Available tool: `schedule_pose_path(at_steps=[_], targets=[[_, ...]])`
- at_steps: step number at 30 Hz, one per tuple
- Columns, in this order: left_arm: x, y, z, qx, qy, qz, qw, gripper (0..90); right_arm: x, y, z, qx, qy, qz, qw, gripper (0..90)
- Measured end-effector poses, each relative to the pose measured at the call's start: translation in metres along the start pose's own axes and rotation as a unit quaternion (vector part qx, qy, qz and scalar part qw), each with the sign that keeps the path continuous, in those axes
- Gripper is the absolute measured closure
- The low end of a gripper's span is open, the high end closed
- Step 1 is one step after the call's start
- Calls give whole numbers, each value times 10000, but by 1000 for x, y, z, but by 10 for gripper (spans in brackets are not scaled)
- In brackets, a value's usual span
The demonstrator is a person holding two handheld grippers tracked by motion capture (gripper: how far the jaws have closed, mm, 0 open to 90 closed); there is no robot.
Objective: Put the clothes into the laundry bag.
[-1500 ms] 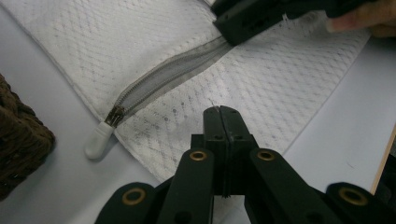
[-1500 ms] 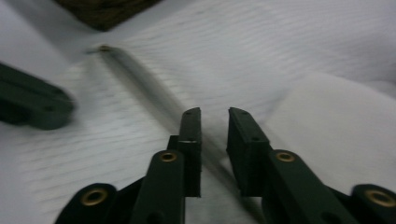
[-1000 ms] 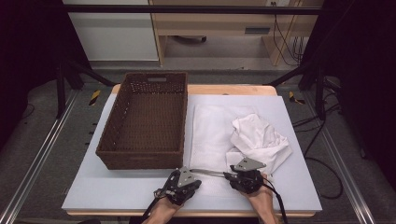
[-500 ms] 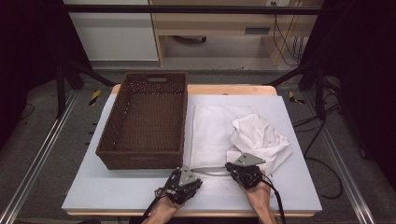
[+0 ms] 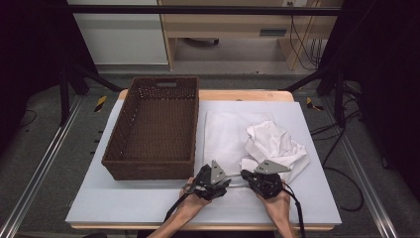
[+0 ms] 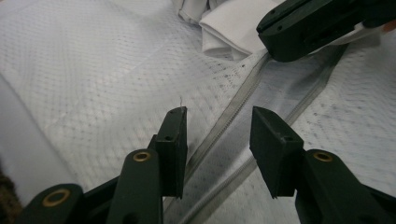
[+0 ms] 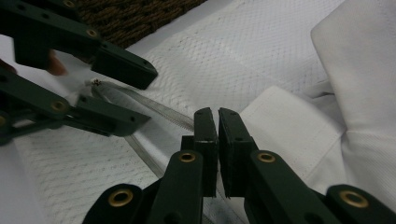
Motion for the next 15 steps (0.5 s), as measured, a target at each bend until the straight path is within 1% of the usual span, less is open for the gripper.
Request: schedule_pose_path(at_steps=[2,4,7,8,9,10,11,13,15], targets=[[5,0,0,-22,48,-18,10000,602,0,0,0,0,9,12,10000,868],[7,1,0,-12,125,-71,9999,710,1,0,-1,-7,28,16,10000,868],[8,1,0,-106,176,-268,9994,871,1,1,-2,17,50,16,10000,860],[7,2,1,-136,191,-258,9994,875,1,1,-2,15,51,19,10000,851],[7,2,1,-176,180,-286,9993,877,0,1,-2,-19,51,13,10000,822],[6,3,1,-236,180,-310,9991,879,-2,0,-3,-73,27,-74,9999,685],[5,4,2,-291,172,-325,9989,879,-2,0,-3,-73,27,-74,9999,685],[1,4,5,-442,108,-407,9981,880,-5,-1,-6,-125,54,-166,9998,602],[-2,5,9,-571,16,-503,9971,879,-7,1,-11,-126,80,-174,9997,527]])
Point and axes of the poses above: each handheld gripper's, and its own axes: x roughly forward along the jaws, z roughly out of its top, y roughly to its left, the point moved 9 cm from there along x, roughly forward along the jaws, and after that the axes turned 5 degrees about -y, right-handed, at the moved point
